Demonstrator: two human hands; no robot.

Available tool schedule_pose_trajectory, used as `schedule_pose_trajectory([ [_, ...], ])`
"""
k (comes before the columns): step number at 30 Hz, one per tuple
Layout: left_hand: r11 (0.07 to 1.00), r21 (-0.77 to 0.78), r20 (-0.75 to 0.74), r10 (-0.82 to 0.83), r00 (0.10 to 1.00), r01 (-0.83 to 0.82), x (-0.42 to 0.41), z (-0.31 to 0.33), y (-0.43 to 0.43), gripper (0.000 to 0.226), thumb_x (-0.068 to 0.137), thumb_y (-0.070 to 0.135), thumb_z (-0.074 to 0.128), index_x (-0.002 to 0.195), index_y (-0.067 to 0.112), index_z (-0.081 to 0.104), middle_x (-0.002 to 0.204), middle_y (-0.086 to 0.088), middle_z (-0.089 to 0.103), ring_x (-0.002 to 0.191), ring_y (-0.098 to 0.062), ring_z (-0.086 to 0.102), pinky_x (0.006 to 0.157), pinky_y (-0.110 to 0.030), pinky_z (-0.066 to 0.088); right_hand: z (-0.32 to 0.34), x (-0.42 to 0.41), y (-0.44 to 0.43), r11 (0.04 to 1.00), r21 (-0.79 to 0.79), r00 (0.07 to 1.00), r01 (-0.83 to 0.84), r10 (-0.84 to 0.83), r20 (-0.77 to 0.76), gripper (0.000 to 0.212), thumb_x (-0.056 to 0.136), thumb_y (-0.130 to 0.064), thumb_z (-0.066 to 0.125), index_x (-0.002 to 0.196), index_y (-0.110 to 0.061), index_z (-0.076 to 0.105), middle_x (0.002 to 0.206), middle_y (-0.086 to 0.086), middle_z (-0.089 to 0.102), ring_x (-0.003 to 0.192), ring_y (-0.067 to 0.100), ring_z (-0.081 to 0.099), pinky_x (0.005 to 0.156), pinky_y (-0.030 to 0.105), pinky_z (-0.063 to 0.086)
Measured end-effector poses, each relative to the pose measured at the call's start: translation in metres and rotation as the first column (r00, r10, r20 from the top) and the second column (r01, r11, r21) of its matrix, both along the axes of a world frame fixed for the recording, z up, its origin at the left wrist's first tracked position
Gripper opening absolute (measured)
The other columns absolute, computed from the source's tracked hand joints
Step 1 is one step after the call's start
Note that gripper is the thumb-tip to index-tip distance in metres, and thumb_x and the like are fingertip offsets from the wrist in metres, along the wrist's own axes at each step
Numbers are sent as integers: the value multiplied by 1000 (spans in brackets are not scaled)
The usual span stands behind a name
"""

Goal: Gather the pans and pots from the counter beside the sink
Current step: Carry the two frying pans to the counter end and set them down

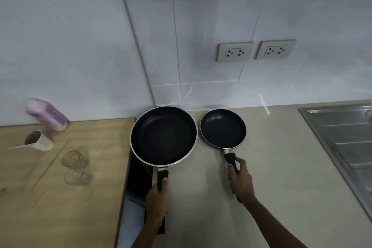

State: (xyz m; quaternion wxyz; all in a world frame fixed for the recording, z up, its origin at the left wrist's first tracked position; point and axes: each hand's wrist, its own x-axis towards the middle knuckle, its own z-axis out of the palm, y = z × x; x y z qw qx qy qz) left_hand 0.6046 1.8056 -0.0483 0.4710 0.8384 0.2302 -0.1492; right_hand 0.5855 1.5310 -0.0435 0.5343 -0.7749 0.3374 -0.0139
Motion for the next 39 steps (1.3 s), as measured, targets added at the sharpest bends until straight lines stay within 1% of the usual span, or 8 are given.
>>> schedule_pose_trajectory([
  [5,999,-45,4,14,1000,-14,1,4,-2,48,103,46,48,72,12,59,66,-9,60,61,-27,57,62,-35,47,-1,10,1,1000,21,1000,-7,7,9,28,100,-32,53,127,-35,47,70,8,66,46,13,57,37,25,46],
  [13,996,-72,10,-52,999,53,3,10,3,52,104,43,48,67,7,56,51,-6,53,40,-19,51,45,-30,43,3,28,4,997,24,997,-77,77,3,30,102,-30,52,131,-31,43,72,10,67,41,11,55,38,23,45],
  [25,994,-84,-56,-78,995,73,9,20,4,54,104,45,48,64,9,57,54,-9,57,46,-23,55,51,-33,47,13,49,2,990,58,990,-127,130,-52,32,104,-29,50,132,-19,40,82,8,73,54,19,64,49,30,55],
  [28,994,-70,-83,-88,993,82,10,23,7,56,103,46,48,65,7,60,51,-6,61,42,-19,59,43,-28,47,20,51,2,989,103,991,-102,111,-78,35,104,-27,50,135,-16,38,86,14,71,51,21,62,47,32,58],
  [31,993,-66,-84,-104,991,99,11,24,10,54,103,47,49,71,5,64,51,-4,63,40,-14,60,41,-27,49,29,49,0,990,80,986,-120,128,-105,43,104,-30,49,140,-14,34,92,18,71,57,26,67,57,37,60],
  [33,991,-56,-70,-122,990,118,10,28,11,51,103,46,49,78,5,65,56,-5,65,44,-16,62,49,-35,55,33,43,-3,986,-24,977,-167,162,-142,47,103,-34,48,142,-10,36,96,20,73,75,33,72,73,40,59],
  [35,989,-27,-50,-144,988,143,8,34,8,47,103,45,49,99,1,65,71,-10,71,58,-21,68,57,-37,55,37,35,-6,969,-119,965,-217,194,-178,50,103,-36,48,144,-9,38,106,22,72,94,37,68,83,40,53],
  [39,989,31,-62,-144,988,147,1,40,-4,61,100,41,56,142,-1,42,131,-23,63,115,-37,63,87,-32,46,47,13,-7,949,-158,953,-273,244,-181,47,103,-35,49,143,-10,42,103,14,71,82,28,64,76,36,51],
])
